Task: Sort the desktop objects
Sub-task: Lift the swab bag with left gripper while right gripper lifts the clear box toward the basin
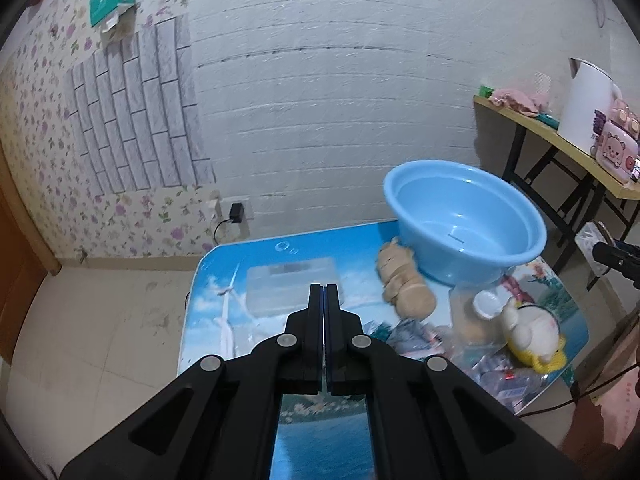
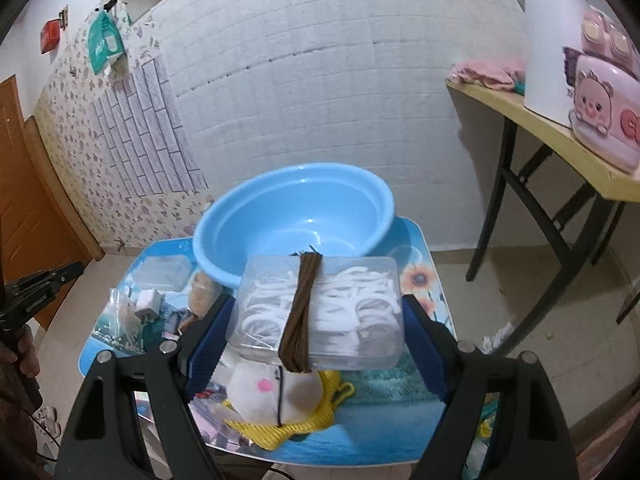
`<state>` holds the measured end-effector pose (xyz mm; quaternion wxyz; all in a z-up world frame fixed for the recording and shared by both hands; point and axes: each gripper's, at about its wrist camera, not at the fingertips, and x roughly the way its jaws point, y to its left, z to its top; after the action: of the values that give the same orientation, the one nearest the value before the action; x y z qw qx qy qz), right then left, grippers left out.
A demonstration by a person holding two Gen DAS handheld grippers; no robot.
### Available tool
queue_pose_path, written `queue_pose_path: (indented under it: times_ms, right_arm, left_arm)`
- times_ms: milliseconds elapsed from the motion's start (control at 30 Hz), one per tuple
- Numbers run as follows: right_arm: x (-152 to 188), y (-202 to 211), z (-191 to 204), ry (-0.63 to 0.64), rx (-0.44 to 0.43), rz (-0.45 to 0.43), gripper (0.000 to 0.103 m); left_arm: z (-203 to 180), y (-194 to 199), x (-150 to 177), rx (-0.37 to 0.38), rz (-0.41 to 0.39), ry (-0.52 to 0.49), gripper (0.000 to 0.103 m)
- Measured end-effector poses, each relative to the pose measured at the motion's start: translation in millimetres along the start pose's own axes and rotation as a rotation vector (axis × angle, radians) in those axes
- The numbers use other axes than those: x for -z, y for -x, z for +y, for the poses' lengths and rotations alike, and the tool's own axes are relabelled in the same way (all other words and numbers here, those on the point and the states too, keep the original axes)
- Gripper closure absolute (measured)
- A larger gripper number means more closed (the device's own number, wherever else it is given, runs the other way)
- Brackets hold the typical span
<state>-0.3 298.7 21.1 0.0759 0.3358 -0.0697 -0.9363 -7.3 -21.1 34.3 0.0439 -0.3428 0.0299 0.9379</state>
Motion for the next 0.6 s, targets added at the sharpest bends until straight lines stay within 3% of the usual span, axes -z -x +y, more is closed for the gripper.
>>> queue_pose_path:
  times_ms: [600]
  right_arm:
    - [-26,-28,-1,0.023,-0.076,-0.019,0.021]
  left_arm:
    - [-73,-19,-50,0.112,-0.035,-0.093,0.103]
